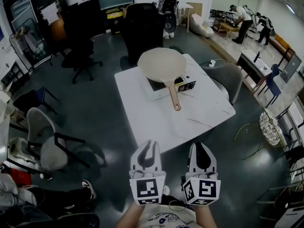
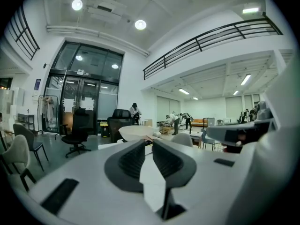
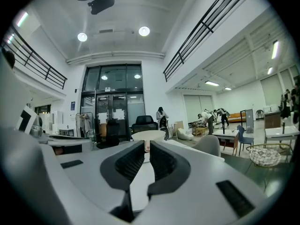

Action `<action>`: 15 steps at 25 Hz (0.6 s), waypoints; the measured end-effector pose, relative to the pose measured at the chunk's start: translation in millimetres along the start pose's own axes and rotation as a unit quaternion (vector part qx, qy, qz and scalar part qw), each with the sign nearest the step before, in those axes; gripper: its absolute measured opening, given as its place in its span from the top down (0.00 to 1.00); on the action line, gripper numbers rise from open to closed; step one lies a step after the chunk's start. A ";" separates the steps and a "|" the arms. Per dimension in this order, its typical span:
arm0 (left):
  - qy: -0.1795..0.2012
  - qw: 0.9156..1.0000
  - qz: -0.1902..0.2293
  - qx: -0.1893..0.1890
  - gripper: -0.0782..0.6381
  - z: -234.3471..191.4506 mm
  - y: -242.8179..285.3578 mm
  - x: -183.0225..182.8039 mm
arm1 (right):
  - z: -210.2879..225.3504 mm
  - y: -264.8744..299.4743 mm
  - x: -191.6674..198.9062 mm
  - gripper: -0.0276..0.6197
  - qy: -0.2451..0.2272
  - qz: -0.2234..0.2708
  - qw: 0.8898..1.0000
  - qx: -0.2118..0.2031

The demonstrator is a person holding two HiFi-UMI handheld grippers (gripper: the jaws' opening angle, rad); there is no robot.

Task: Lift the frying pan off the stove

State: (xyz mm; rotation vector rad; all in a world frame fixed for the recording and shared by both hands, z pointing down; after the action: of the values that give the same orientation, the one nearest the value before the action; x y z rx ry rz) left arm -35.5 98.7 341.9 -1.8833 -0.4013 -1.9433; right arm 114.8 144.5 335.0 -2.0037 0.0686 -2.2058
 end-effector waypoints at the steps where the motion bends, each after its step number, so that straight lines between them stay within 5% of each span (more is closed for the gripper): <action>1: 0.000 1.000 -0.002 -0.001 0.81 -0.7 3.1 0.8 | 1.1 3.2 0.7 0.89 0.001 -0.002 1.000 0.000; 15: -0.007 1.000 -0.008 0.003 0.81 -21.6 90.4 9.9 | 16.1 87.3 16.1 0.89 0.001 -0.014 1.000 -0.001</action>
State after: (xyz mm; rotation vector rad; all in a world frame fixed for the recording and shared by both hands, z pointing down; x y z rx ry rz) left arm -11.7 8.3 344.2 -1.8973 -0.4263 -1.9383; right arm 137.0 57.2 340.1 -2.0151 0.0420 -2.2258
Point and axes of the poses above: the fingertips, and each gripper's own axes: y forward along the fingers, z to its right, x out of its underside, the point moved 2 cm from there along -y, backward along the fingers, and after that the axes turned 13 degrees about z, right-handed, at the moved point
